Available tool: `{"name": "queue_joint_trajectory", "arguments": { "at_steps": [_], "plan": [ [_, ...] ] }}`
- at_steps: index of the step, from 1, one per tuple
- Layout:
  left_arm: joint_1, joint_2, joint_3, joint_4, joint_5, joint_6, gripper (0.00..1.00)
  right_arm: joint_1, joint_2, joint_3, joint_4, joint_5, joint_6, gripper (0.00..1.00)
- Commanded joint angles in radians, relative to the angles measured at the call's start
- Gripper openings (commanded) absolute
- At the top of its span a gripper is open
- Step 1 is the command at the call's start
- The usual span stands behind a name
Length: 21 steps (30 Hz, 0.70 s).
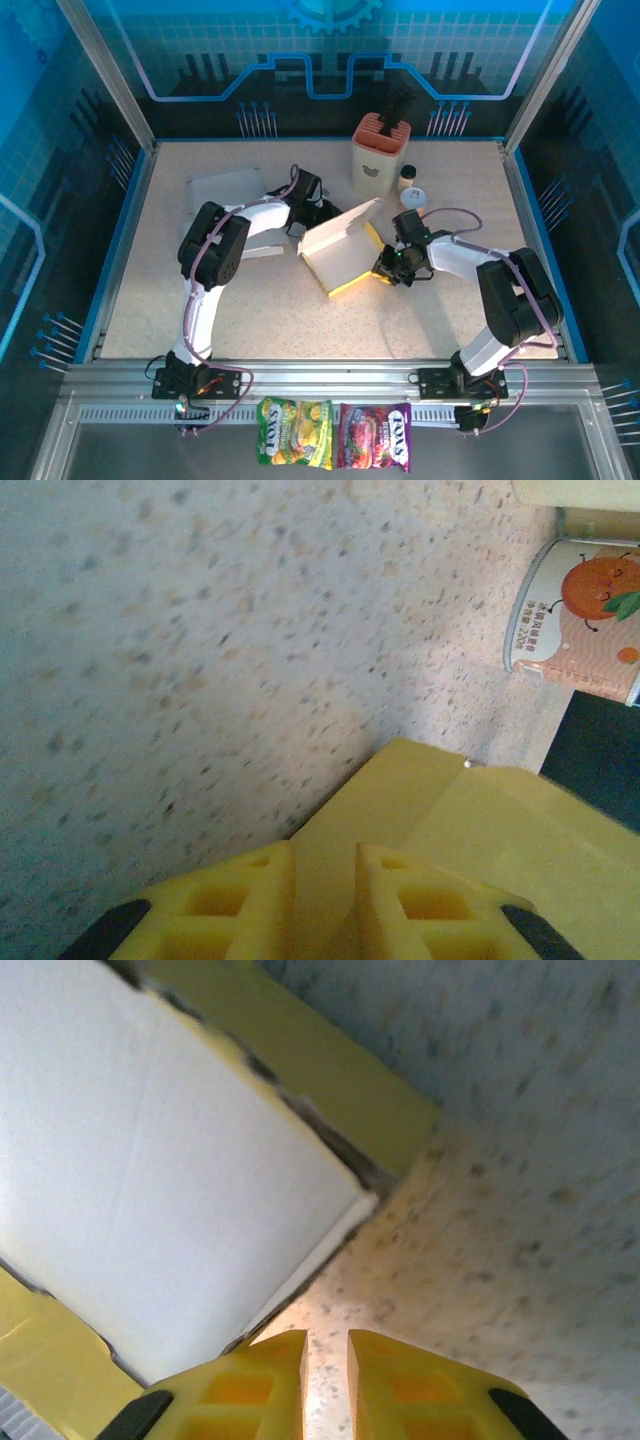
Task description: Fold the paper box
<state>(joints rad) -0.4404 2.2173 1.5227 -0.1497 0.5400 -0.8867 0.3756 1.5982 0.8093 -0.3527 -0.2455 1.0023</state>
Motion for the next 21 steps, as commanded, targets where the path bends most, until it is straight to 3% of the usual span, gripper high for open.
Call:
{"name": "queue_joint_trajectory", "arguments": {
  "at_steps": [1, 8, 12, 16, 21],
  "plan": [
    [-0.006, 0.057, 0.09, -0.088, 0.087, 0.033, 0.23, 0.058, -0.041, -0.038, 0.089, 0.049, 0.197, 0.21],
    [-0.004, 0.126, 0.243, -0.186, 0.105, 0.07, 0.25, 0.136, -0.046, -0.023, 0.132, 0.089, 0.341, 0.22],
    [0.016, 0.109, 0.317, -0.291, 0.02, 0.134, 0.33, 0.144, -0.073, -0.009, 0.088, 0.091, 0.336, 0.27],
    [0.053, 0.04, 0.348, -0.379, -0.11, 0.181, 0.39, 0.131, -0.15, 0.031, -0.007, 0.138, 0.168, 0.37],
    [0.074, -0.018, 0.451, -0.533, -0.246, 0.278, 0.45, 0.041, -0.231, 0.1, -0.076, 0.107, -0.192, 0.45]
  ]
}}
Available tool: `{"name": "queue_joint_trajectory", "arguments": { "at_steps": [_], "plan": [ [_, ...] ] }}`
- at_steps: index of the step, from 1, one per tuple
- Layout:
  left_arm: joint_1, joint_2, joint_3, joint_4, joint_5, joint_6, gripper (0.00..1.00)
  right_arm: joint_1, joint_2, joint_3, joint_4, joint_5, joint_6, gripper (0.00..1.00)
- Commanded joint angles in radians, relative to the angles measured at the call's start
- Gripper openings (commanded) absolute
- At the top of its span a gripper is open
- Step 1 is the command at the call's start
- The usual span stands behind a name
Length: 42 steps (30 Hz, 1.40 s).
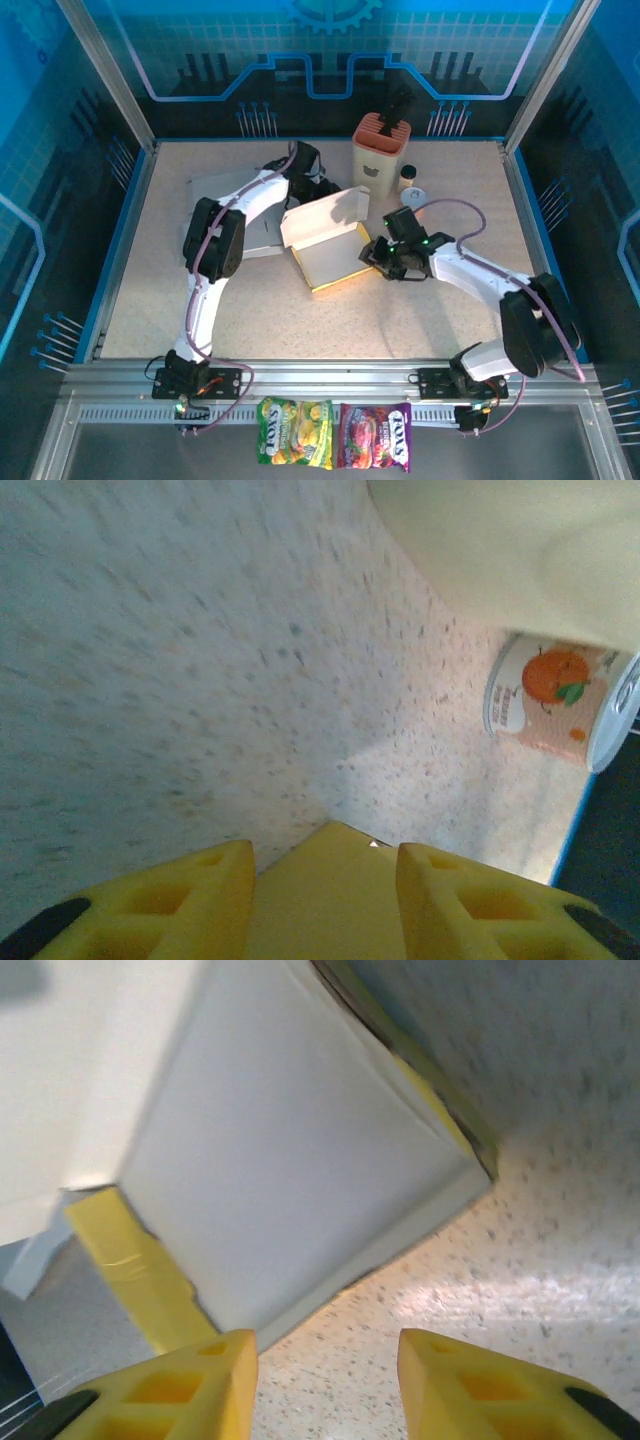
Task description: Fold the paper box
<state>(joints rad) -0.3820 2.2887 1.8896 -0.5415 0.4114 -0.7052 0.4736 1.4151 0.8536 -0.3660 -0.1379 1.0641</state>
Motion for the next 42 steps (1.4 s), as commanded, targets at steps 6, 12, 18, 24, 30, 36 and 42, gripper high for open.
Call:
{"name": "queue_joint_trajectory", "arguments": {
  "at_steps": [6, 12, 18, 24, 30, 36, 42],
  "plan": [
    [0.035, -0.204, 0.112, -0.297, -0.352, 0.155, 0.51, -0.234, -0.01, 0.225, -0.154, -0.101, -0.685, 0.54],
    [0.038, -0.381, 0.025, -0.399, -0.454, 0.228, 0.51, -0.245, 0.21, 0.503, -0.269, -0.172, -0.974, 0.62],
    [0.04, -0.631, -0.231, -0.41, -0.44, 0.305, 0.54, -0.214, 0.38, 0.699, -0.391, -0.143, -1.182, 0.7],
    [0.046, -0.766, -0.43, -0.381, -0.302, 0.421, 0.57, -0.206, 0.483, 0.807, -0.445, -0.179, -1.289, 0.73],
    [0.046, -0.882, -0.64, -0.209, -0.248, 0.555, 0.58, -0.197, 0.555, 0.872, -0.467, -0.193, -1.33, 0.7],
    [0.051, -0.827, -0.676, -0.141, -0.282, 0.591, 0.59, -0.18, 0.599, 0.928, -0.477, -0.198, -1.336, 0.65],
    [0.067, -0.742, -0.635, -0.083, -0.294, 0.622, 0.58, -0.168, 0.604, 0.942, -0.488, -0.188, -1.339, 0.55]
  ]
}}
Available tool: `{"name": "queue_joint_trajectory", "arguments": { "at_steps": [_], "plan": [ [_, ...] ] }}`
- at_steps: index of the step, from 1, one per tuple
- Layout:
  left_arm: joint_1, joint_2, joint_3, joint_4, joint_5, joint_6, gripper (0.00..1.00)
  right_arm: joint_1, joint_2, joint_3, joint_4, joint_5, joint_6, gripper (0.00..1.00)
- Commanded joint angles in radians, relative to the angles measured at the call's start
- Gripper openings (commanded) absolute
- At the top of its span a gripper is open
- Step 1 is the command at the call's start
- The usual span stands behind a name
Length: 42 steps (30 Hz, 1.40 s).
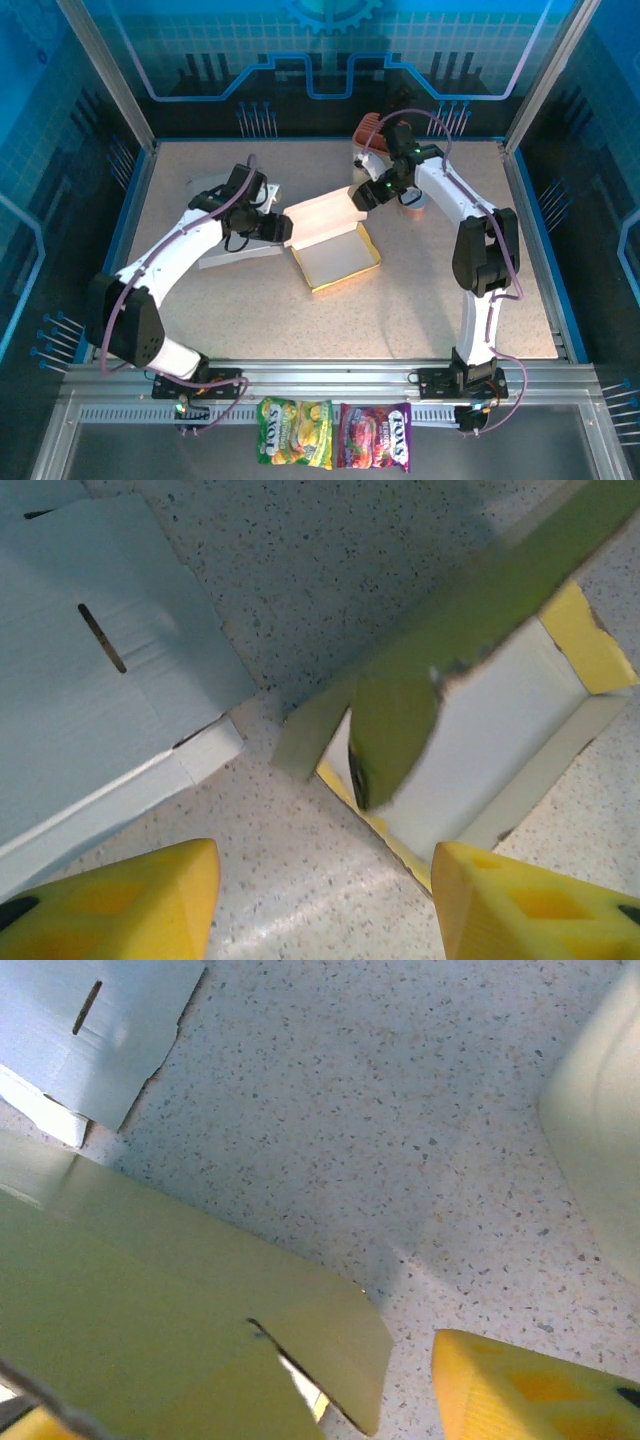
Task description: Fold the paper box
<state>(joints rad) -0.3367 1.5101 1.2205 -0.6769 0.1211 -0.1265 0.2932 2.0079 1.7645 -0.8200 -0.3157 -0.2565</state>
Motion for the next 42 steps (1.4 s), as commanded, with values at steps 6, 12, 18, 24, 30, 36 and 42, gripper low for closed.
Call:
{"name": "queue_joint_trajectory", "arguments": {
  "at_steps": [6, 12, 18, 24, 30, 36, 42],
  "plan": [
    [0.037, 0.092, 0.077, 0.065, 0.021, 0.077, 0.54, 0.015, 0.002, 0.023, -0.031, 0.001, -0.02, 0.51],
    [0.037, 0.108, 0.077, 0.079, 0.075, 0.08, 0.42, 0.017, -0.001, 0.024, -0.038, 0.017, -0.016, 0.43],
    [0.036, 0.114, 0.074, 0.08, 0.079, 0.052, 0.24, 0.021, -0.004, 0.03, -0.044, 0.028, -0.013, 0.3],
    [0.033, 0.122, 0.085, 0.086, 0.045, 0.014, 0.08, 0.03, -0.015, 0.03, -0.051, 0.054, -0.009, 0.15],
    [0.024, 0.147, 0.125, 0.067, 0.004, -0.037, 0.0, 0.045, -0.03, 0.031, -0.051, 0.087, 0.01, 0.0],
    [0.01, 0.182, 0.186, 0.027, -0.049, -0.109, 0.0, 0.066, -0.048, 0.028, -0.042, 0.134, 0.061, 0.0],
    [-0.011, 0.203, 0.223, 0.018, -0.075, -0.14, 0.0, 0.076, -0.061, 0.03, -0.041, 0.184, 0.119, 0.0]
  ]
}}
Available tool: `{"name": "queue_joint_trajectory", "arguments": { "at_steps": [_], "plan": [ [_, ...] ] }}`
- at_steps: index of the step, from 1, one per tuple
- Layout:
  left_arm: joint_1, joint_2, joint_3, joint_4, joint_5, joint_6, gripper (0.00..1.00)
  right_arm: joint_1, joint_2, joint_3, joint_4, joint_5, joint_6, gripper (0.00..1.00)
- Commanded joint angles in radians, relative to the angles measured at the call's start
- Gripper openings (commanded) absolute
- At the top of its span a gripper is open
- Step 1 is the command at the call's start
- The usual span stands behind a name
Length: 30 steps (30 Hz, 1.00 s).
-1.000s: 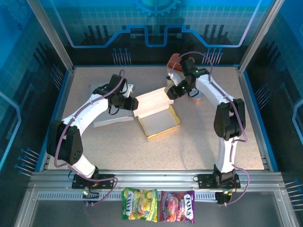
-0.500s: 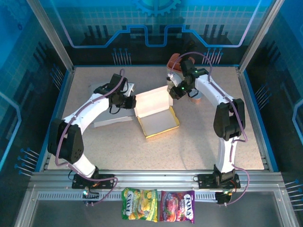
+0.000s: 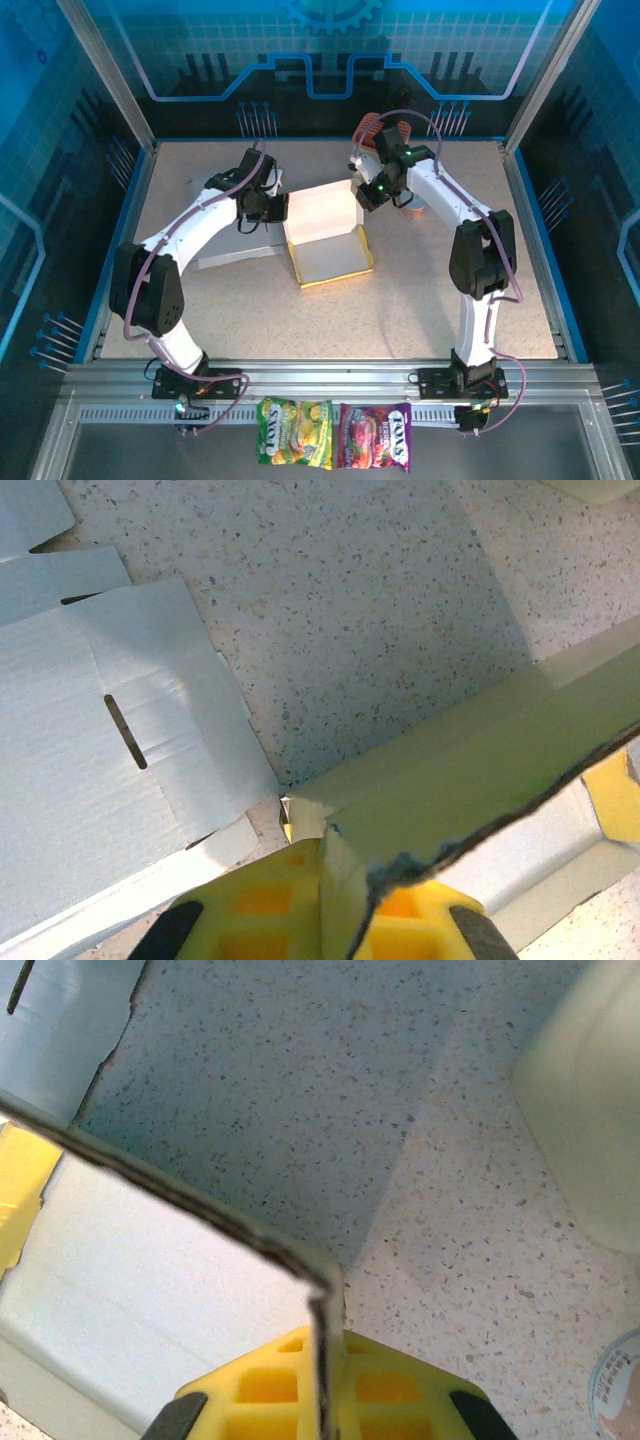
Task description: Fold the paper box
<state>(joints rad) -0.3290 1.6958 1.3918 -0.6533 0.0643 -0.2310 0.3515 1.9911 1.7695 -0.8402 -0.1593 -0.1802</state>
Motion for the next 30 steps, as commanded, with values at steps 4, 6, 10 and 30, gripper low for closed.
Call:
{"name": "queue_joint_trajectory", "arguments": {
  "at_steps": [4, 6, 10, 30],
  "plan": [
    [-0.034, 0.031, 0.075, -0.013, -0.043, -0.064, 0.0, 0.028, -0.052, 0.037, -0.025, 0.066, 0.109, 0.0],
    [-0.042, 0.042, 0.095, -0.022, -0.061, -0.085, 0.0, 0.042, -0.055, 0.044, -0.028, 0.098, 0.144, 0.0],
    [-0.059, 0.081, 0.163, -0.071, -0.121, -0.154, 0.0, 0.078, -0.067, 0.045, -0.023, 0.183, 0.243, 0.0],
    [-0.112, 0.058, 0.041, 0.33, -0.205, -0.232, 0.0, 0.21, -0.235, -0.322, 0.486, 0.421, 0.644, 0.0]
  ]
}}
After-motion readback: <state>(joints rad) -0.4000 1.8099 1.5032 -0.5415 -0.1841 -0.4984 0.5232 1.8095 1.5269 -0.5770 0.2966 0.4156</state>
